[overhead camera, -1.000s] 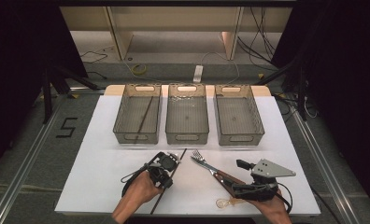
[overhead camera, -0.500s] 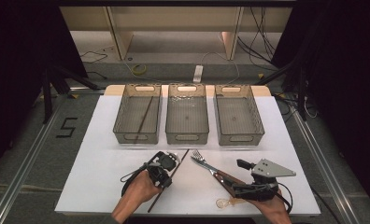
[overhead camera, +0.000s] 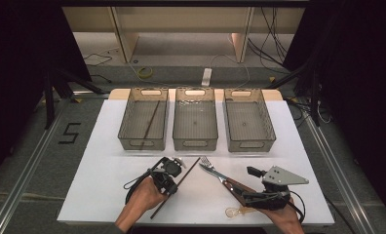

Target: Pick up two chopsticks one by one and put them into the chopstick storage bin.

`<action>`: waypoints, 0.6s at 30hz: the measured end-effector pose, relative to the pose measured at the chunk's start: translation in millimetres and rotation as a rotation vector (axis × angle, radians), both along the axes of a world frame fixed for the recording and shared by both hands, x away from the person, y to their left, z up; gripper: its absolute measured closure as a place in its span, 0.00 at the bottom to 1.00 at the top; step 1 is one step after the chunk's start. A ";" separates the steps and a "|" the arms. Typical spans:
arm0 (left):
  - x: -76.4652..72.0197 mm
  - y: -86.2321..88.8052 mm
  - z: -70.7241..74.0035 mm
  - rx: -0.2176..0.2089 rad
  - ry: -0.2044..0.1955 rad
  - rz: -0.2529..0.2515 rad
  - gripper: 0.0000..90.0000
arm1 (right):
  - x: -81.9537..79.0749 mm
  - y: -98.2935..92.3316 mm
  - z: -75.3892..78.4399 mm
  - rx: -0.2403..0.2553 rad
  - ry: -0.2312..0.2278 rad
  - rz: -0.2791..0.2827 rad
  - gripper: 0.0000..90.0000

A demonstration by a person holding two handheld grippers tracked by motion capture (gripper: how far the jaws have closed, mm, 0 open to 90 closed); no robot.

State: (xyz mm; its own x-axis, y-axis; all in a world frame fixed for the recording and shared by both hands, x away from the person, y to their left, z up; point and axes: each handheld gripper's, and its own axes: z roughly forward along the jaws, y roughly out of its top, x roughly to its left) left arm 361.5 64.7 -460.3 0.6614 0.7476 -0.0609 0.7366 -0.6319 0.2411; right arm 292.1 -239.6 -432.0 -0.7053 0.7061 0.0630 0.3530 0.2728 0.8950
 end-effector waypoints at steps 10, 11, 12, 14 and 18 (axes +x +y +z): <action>-0.2 0.8 0.2 -0.013 0.005 -0.017 0.94 | -0.3 0.3 0.2 0.004 0.000 0.004 0.26; -0.4 0.9 0.9 -0.020 0.006 -0.022 0.94 | -0.3 0.3 0.2 0.004 0.001 0.005 0.26; -0.5 0.8 1.6 -0.019 0.002 -0.023 0.94 | -0.3 0.4 0.2 0.004 0.001 0.005 0.26; 0.2 1.7 2.4 -0.015 -0.011 -0.023 0.94 | -0.4 0.5 0.2 0.005 0.001 0.006 0.26; 1.1 5.2 6.0 -0.023 -0.027 -0.012 0.94 | -0.6 0.6 0.3 0.005 0.001 0.008 0.26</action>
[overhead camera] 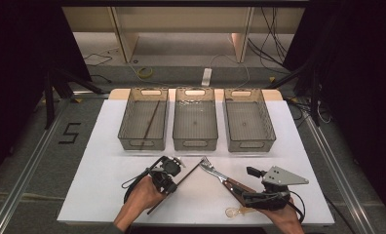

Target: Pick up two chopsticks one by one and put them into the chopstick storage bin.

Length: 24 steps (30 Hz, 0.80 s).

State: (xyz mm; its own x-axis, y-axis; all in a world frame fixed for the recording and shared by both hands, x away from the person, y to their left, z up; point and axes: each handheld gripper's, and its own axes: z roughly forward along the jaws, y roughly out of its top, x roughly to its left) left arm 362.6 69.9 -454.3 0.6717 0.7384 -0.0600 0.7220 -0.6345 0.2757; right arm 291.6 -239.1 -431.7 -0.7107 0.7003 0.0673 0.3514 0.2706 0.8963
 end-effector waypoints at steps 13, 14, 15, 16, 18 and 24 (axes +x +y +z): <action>3.0 11.0 14.4 -0.011 -0.049 0.012 0.94 | 0.3 0.0 -0.2 0.001 0.003 -0.001 0.26; 3.0 11.9 16.3 -0.019 -0.052 0.012 0.94 | 0.2 0.1 -0.3 0.000 0.003 0.000 0.26; 3.5 13.6 18.8 -0.020 -0.051 0.006 0.94 | 0.1 0.2 -0.2 0.000 0.002 0.001 0.26; 3.9 16.0 21.8 -0.027 -0.059 0.012 0.94 | 0.0 0.3 -0.1 0.000 0.001 0.002 0.26; 5.0 22.1 29.7 -0.040 -0.073 0.023 0.94 | 0.0 0.2 -0.2 0.000 0.002 0.001 0.26; 4.9 38.8 56.0 -0.126 -0.121 0.044 0.94 | 0.1 0.3 -0.4 -0.001 0.004 0.001 0.26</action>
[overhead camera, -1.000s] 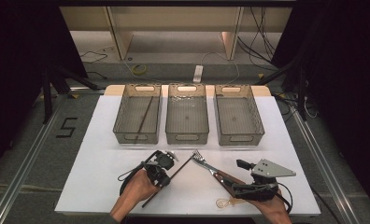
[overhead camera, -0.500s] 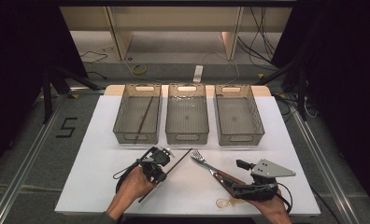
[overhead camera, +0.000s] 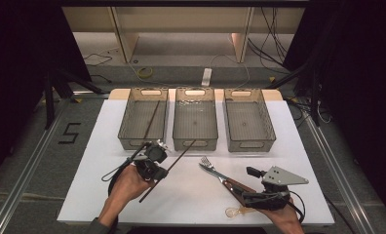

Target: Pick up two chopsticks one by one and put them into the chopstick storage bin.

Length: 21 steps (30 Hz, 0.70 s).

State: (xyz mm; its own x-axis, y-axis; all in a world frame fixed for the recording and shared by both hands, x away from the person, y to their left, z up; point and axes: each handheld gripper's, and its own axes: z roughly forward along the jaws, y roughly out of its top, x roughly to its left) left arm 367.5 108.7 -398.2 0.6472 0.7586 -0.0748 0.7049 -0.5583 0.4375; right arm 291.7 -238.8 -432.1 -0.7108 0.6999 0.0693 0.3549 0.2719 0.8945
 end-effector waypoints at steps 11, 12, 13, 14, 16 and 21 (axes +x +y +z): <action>7.0 27.8 16.5 -0.078 -0.043 0.040 0.94 | 0.0 0.0 -0.1 -0.002 0.008 0.005 0.26; 7.9 30.1 17.7 -0.085 -0.043 0.043 0.94 | 0.0 0.2 -0.2 -0.001 0.010 0.005 0.26; 9.0 31.9 18.7 -0.096 -0.046 0.047 0.94 | 0.1 0.2 -0.3 -0.001 0.008 0.006 0.26; 10.3 34.2 19.8 -0.102 -0.049 0.048 0.94 | 0.1 0.2 -0.3 -0.001 0.008 0.006 0.26; 13.3 38.6 21.9 -0.112 -0.058 0.056 0.94 | 0.0 0.2 -0.3 -0.001 0.010 0.006 0.26; 22.6 47.7 25.4 -0.146 -0.074 0.084 0.94 | 1.1 -0.5 -1.4 0.002 0.010 0.005 0.26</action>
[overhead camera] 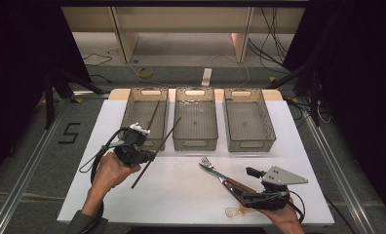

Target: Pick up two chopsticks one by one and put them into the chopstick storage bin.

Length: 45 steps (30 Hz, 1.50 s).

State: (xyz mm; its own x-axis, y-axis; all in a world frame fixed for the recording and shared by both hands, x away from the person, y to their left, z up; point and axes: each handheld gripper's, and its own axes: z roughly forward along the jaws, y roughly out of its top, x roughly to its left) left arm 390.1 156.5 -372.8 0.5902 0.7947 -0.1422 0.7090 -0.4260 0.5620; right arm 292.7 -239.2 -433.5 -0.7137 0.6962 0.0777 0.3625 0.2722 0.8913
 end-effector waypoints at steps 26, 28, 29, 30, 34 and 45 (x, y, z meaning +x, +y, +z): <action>93.3 22.8 39.4 -0.024 -0.146 0.170 0.94 | 0.9 -1.2 -0.7 0.005 0.005 -0.004 0.26; 101.9 23.4 37.9 -0.006 -0.140 0.178 0.94 | 1.1 -0.8 -1.1 0.004 0.007 -0.002 0.26; 106.0 24.2 36.6 0.003 -0.141 0.184 0.94 | 1.0 -0.7 -1.0 0.003 0.007 -0.001 0.26; 109.9 25.1 35.3 0.005 -0.140 0.194 0.94 | 0.7 -0.6 -0.9 0.006 0.006 -0.001 0.26; 121.9 31.3 32.9 0.015 -0.147 0.217 0.94 | 1.0 -1.5 -1.1 0.008 0.007 -0.003 0.26; 143.9 42.6 22.7 0.043 -0.152 0.260 0.94 | 0.9 -1.6 -1.1 0.013 0.010 0.004 0.26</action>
